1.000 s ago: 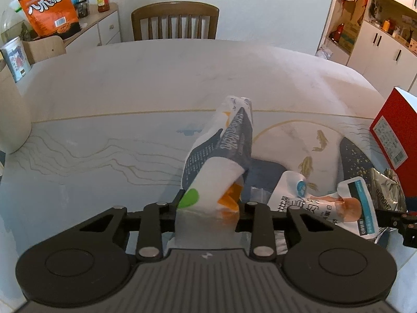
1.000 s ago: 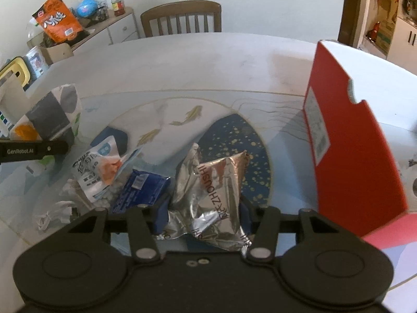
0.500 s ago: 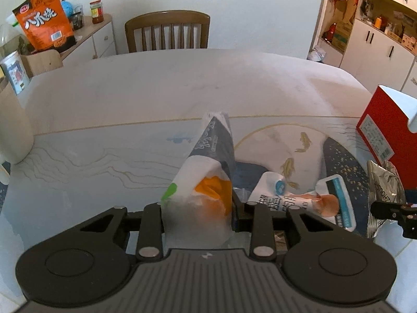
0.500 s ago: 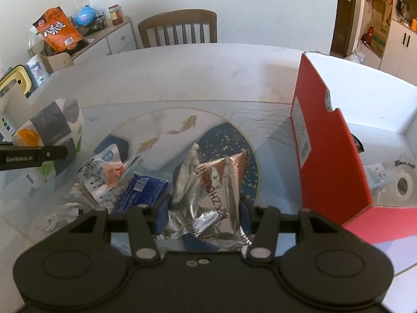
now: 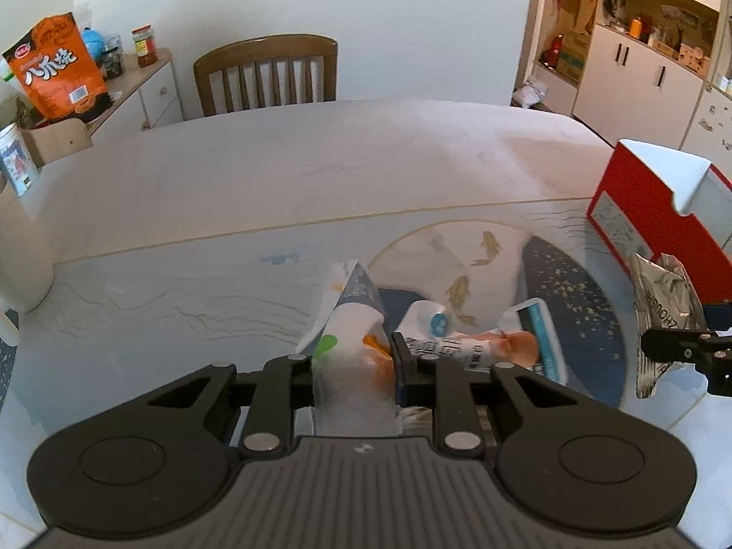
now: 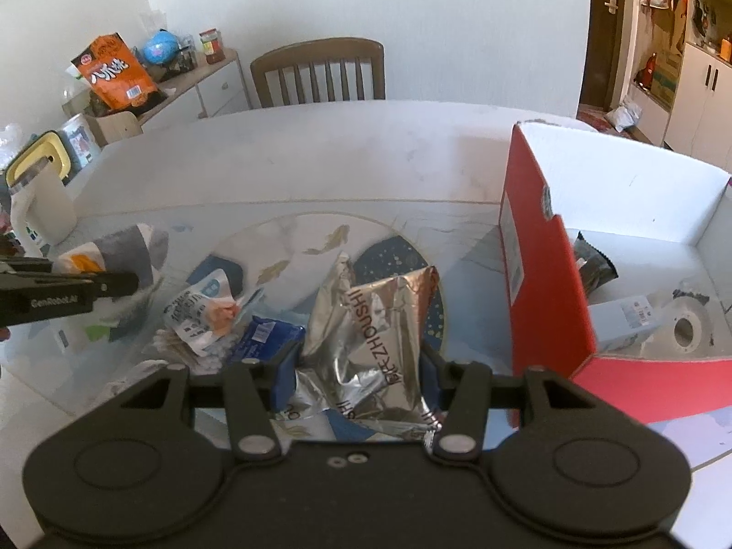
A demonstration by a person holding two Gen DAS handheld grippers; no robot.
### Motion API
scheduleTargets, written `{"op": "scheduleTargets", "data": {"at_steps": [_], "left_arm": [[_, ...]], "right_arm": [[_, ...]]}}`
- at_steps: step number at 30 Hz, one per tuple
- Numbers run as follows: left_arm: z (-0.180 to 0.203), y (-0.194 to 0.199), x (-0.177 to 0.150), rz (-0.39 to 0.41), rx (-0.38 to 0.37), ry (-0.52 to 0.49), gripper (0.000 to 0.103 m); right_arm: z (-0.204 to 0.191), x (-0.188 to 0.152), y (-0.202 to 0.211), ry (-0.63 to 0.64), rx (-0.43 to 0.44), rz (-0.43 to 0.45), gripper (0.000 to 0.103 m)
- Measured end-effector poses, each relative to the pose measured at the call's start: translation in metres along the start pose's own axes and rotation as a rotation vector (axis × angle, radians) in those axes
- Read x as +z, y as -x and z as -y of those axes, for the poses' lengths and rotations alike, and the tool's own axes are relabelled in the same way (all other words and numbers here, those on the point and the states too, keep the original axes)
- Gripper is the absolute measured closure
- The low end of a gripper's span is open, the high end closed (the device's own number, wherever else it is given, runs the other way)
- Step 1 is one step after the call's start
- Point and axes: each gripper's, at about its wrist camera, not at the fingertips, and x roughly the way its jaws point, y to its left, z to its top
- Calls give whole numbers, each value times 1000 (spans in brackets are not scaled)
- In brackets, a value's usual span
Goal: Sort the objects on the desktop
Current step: 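Lift and carry the white bag and silver foil packet with both tools toward the shoebox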
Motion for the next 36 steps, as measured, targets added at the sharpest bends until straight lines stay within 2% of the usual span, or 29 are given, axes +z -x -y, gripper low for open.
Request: {"op": "scheduleTargets", "data": {"at_steps": [21, 36], "left_arm": [[49, 43, 25, 57, -124, -47, 82], [97, 58, 45, 96, -197, -103, 82]], "right_arm": [[18, 11, 50, -6, 12, 68, 52], [72, 18, 84, -31, -39, 114, 51]]}}
